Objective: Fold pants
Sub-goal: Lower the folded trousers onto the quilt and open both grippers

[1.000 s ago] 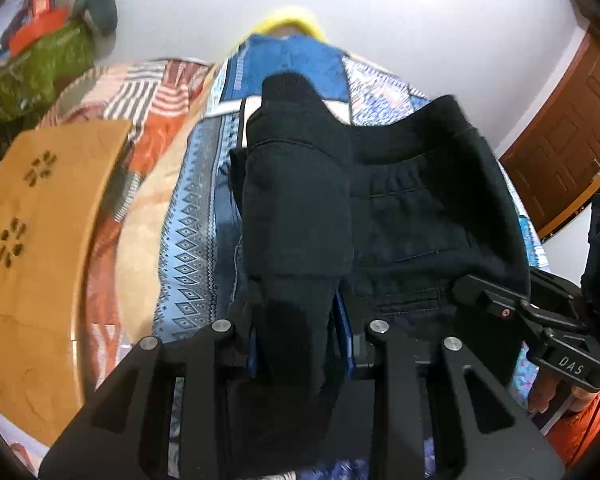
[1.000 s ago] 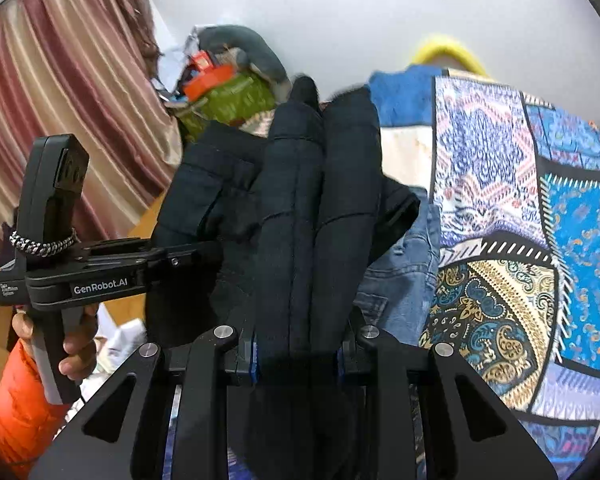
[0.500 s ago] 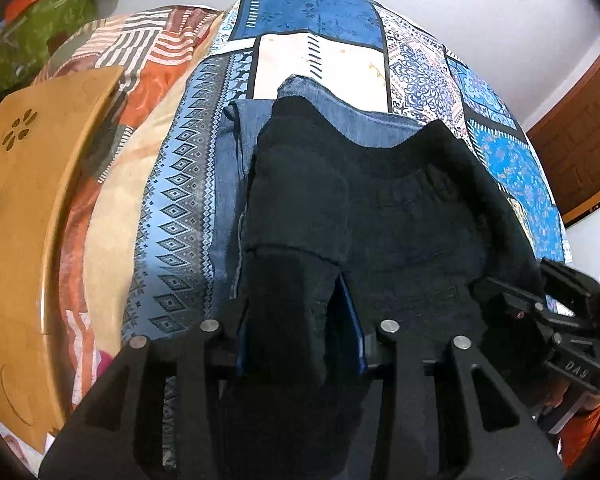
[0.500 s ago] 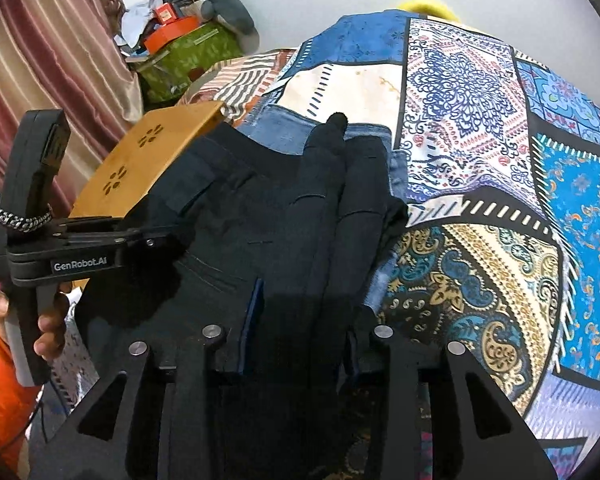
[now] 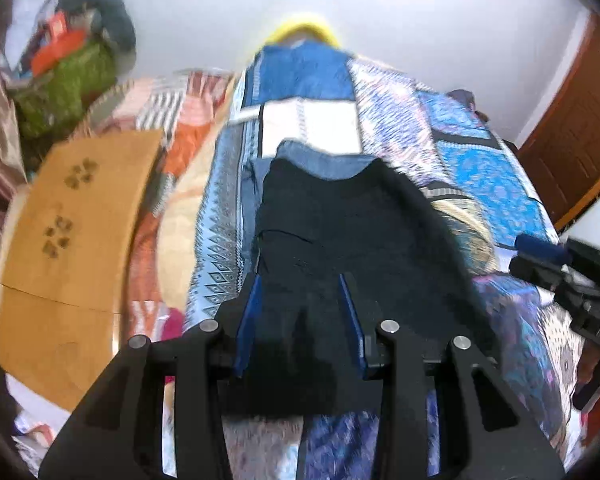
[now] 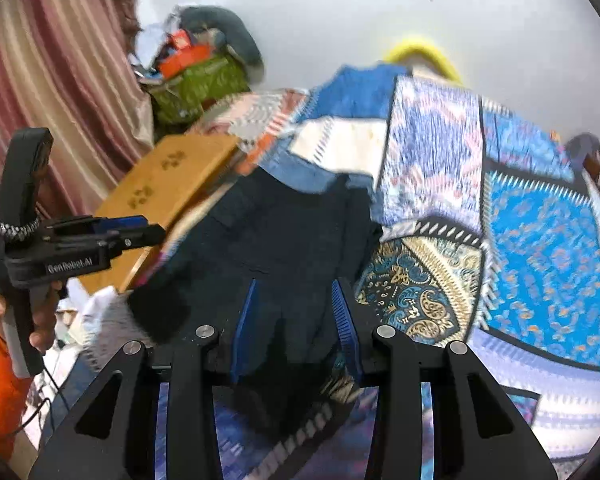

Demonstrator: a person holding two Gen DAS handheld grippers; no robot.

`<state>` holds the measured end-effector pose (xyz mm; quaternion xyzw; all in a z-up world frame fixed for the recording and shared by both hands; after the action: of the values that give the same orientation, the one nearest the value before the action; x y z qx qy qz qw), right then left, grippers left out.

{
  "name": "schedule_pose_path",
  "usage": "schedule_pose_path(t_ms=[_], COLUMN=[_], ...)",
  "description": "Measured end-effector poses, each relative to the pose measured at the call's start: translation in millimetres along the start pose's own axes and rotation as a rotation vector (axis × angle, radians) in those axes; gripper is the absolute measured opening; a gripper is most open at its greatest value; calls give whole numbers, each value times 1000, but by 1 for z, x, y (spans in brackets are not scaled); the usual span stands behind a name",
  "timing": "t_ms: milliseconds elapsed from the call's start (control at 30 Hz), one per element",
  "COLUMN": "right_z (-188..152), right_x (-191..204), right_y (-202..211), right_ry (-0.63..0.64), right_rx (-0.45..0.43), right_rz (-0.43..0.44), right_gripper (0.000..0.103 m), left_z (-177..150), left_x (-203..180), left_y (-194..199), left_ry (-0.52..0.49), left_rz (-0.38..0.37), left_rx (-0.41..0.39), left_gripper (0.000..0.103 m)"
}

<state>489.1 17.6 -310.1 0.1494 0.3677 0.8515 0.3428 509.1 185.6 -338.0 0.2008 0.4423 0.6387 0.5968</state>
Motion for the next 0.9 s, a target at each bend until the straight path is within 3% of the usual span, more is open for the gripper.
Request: schedule_pose_path(t_ms=[367,667,800,867,900], right_z=[35,20,5,-3,-5], right_x=[78,138,161,170,172], right_y=[175,293,323,335,336], right_ry=[91,163,182,184,182], right_rx=[-329,-545,-604,-630,-638], right_rz=[-42,-103,-108,-119,-122], right_gripper=[35,35,35,35,35], left_z=[-37,-85,-110,-122,-129], left_x=[-60,-92,-97,-97,-97], left_y=[195,338,381,397,407], left_ry=[-97,-124,-124,-123,-116], left_rz=[-51,-115,-125,-125,-134], left_rx=[-308,-531,-621,-666,-692], left_gripper=[38,38,42,49,57])
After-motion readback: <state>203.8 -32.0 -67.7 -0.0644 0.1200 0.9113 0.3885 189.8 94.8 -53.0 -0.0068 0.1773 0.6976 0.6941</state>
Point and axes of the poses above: each gripper's, at about its wrist camera, not at the fingertips, and y roughly against the way its jaws point, x to its left, z to its top, the point moved 10 cm from there along -y, roughly the way its jaws point, and after that the axes turned 15 degrees about y, right-handed, at the moved point
